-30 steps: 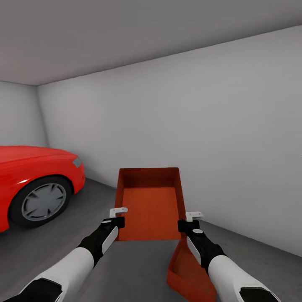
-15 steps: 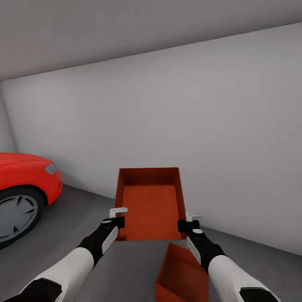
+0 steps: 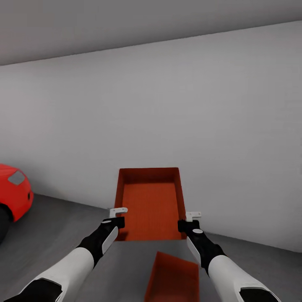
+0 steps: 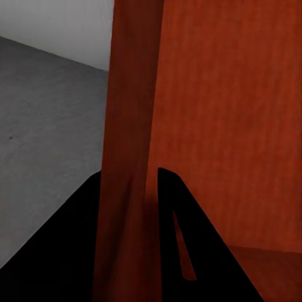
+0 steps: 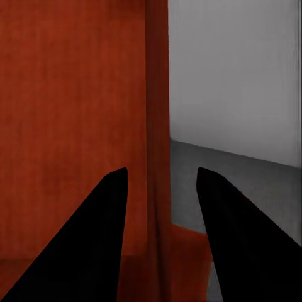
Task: Move the two storage containers from the living room to the garage. In the garage, place one container on the floor and stack the other container on top of it (either order is fine).
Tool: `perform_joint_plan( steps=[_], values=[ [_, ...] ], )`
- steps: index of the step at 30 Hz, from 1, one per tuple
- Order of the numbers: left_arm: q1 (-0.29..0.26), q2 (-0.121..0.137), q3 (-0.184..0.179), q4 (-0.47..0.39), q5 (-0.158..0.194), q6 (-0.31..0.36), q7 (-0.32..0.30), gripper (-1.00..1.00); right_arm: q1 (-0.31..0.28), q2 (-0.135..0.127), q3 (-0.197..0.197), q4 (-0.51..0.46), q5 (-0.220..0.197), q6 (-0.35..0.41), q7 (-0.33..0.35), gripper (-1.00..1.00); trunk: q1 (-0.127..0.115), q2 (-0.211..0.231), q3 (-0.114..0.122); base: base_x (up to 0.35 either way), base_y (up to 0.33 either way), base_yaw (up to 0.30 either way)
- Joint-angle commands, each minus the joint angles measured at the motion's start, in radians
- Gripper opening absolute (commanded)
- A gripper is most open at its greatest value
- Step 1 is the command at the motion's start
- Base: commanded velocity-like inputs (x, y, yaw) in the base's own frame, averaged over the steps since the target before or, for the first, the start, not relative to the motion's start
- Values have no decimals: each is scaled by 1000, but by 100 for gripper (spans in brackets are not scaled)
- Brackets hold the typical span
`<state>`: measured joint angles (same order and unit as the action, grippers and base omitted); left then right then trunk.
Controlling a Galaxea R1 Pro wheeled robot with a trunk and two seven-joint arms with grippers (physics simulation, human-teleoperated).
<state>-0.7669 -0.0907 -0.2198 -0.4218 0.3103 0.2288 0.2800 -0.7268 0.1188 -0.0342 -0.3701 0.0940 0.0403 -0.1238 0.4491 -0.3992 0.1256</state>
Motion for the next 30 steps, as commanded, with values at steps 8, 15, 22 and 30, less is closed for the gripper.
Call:
perform_joint_plan(
  steps=[8,15,22,30],
  values=[
    [0,2,8,-6,-29,-65,16,-100,0,1,-35,-1,13,4,-25,-100,1,-1,0,319,70,-245],
    [0,2,7,-6,-29,-65,16,-100,0,1,-35,-1,13,4,-25,-100,1,-1,0,266,66,-245],
    [0,2,7,-7,-29,-65,16,-100,0,0,-36,-1,13,4,-25,-100,1,-1,0,15,3,-245],
    [0,2,7,-8,-29,-65,16,-100,0,-1,-36,-1,13,4,-25,-100,1,-1,0,0,0,-245]
  ],
)
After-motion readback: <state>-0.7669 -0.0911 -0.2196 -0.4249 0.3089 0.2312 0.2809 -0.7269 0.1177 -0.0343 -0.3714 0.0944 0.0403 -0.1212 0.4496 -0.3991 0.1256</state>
